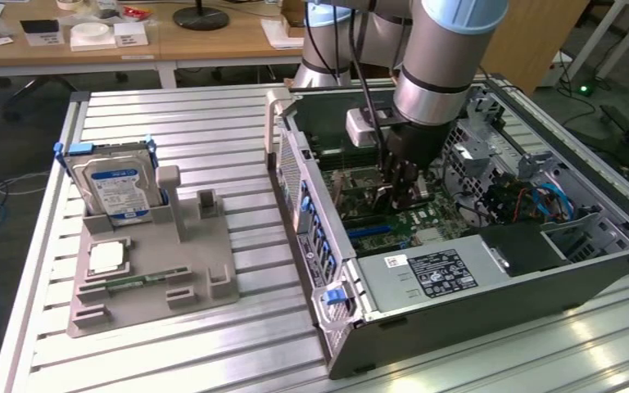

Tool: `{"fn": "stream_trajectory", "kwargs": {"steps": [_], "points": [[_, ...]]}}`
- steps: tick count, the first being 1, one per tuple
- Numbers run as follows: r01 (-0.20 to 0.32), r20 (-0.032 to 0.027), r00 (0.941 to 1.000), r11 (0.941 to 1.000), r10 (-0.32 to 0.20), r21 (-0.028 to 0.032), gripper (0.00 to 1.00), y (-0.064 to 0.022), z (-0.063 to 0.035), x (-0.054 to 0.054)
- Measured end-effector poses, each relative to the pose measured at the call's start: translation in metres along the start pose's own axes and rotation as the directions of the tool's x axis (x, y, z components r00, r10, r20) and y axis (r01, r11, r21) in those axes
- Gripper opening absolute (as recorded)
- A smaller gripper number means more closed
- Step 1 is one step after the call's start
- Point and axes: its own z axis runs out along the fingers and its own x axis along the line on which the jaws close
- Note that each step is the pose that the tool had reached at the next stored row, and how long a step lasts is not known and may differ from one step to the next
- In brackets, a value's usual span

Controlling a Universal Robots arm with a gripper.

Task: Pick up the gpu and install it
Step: 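Insert the gpu into the slot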

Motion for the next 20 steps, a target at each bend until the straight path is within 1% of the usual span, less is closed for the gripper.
{"fn": "stream_trajectory", "kwargs": {"steps": [5, 8, 12, 20], "points": [[0.0, -0.0002, 1.0, 1.0, 0.0, 0.0, 0.28, 0.001, 0.008, 0.0], [0.0, -0.0003, 1.0, 1.0, 0.0, -0.0001, 0.28, 0.0041, 0.0104, 0.001], [0.0, -0.0002, 1.0, 1.0, 0.0, -0.0001, 0.28, 0.0052, 0.0171, 0.001], [0.0, -0.0002, 1.0, 1.0, 0.0, -0.0006, 0.28, 0.0084, 0.0228, 0.002]]}}
